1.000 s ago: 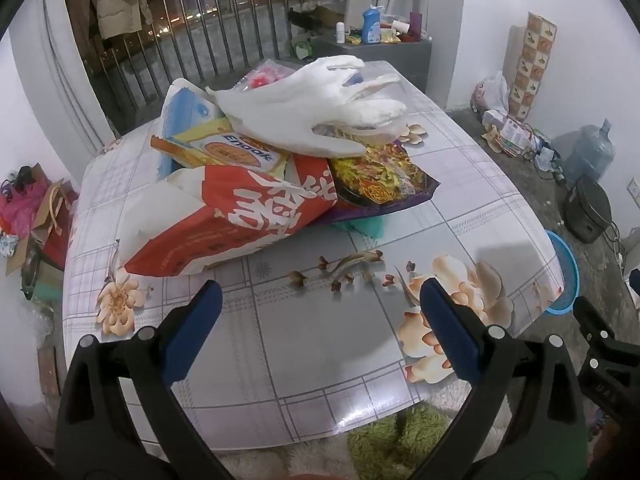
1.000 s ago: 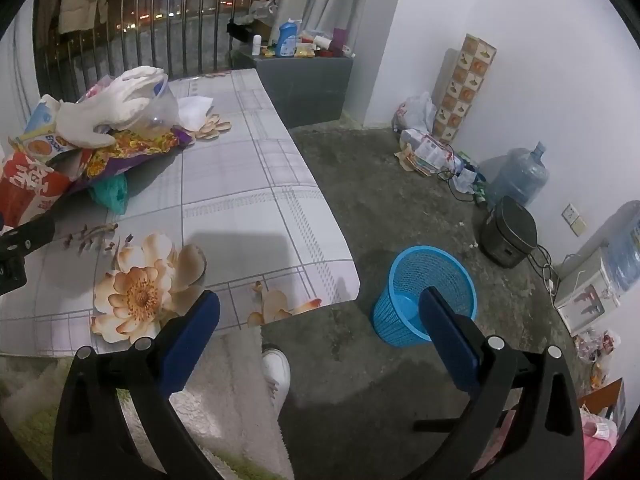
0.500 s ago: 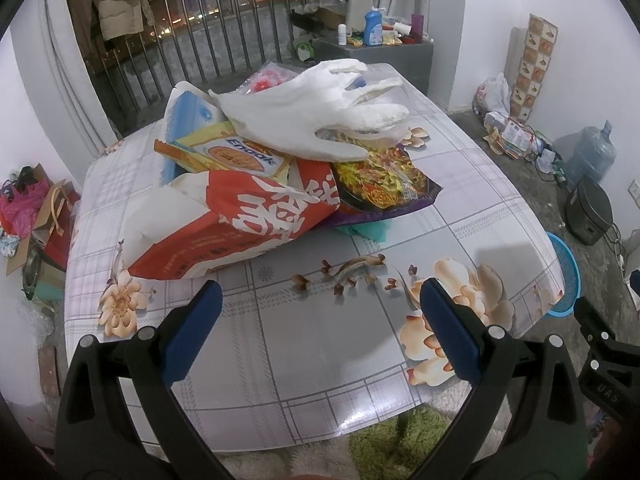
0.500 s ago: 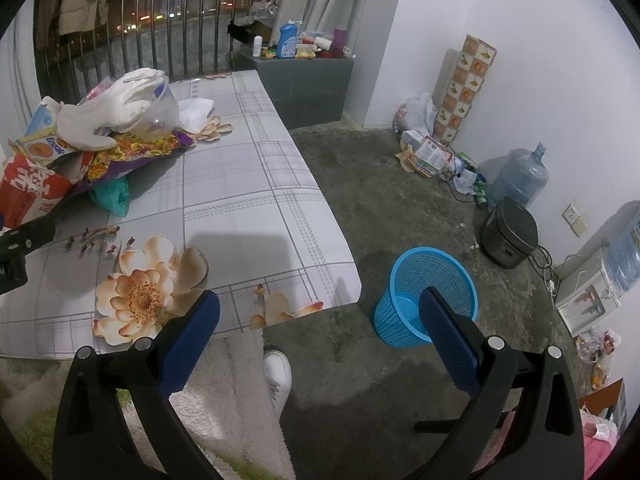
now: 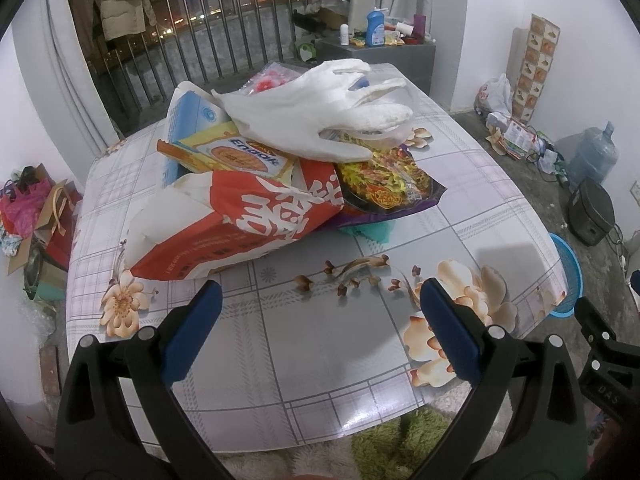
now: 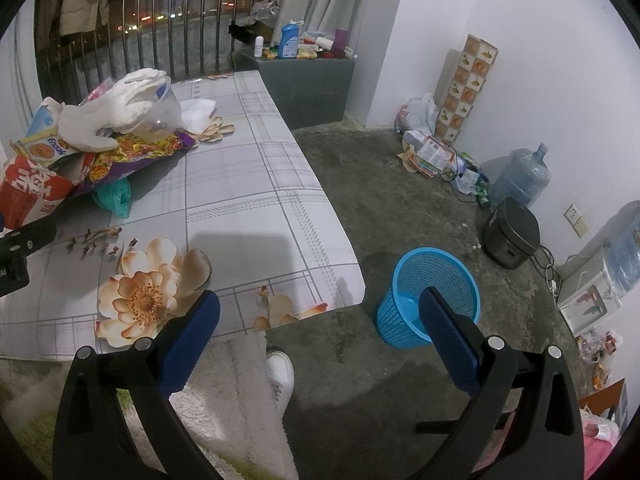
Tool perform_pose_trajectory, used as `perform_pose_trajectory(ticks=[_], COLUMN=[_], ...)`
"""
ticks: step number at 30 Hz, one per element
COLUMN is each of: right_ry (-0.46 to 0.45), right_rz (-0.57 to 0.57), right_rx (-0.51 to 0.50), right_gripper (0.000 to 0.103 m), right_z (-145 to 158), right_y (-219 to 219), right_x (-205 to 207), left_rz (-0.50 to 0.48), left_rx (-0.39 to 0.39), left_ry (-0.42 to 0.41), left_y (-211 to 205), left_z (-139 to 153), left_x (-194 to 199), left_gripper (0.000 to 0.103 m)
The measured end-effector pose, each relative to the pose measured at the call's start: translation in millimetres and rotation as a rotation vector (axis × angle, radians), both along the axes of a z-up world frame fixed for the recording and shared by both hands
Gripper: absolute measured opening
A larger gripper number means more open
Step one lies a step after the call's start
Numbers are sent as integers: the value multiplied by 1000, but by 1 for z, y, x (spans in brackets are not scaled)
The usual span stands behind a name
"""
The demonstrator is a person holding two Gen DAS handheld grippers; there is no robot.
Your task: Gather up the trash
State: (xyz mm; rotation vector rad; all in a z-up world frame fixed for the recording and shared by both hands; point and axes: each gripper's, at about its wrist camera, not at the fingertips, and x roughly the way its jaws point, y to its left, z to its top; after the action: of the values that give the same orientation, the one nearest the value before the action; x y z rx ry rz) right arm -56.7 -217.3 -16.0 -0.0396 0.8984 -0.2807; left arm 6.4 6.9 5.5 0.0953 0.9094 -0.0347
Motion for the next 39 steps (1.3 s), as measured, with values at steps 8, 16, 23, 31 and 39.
perform_pose_trajectory(ticks=[8,16,23,31,39], right_ry=[-1,-1,-1,-5,-20], right_rz=[0,0,-2,-3,-14], right_rx=[0,3,4,4,4], right_gripper=[97,97,97,97,97], right_z=[0,-1,-2,-3,6], right_y=[0,0,0,-1,-1], right_x=[0,1,2,2,5], left_rz=[1,1,4,3,4], left_rx=[1,3,4,5,16], left_ry=[-1,-2,-2,-2,-36], left_y=[1,0,8,7,19], left_z=[0,0,0,0,3], left_x=[0,0,-2,-2,5], left_gripper=[95,95,95,95,95])
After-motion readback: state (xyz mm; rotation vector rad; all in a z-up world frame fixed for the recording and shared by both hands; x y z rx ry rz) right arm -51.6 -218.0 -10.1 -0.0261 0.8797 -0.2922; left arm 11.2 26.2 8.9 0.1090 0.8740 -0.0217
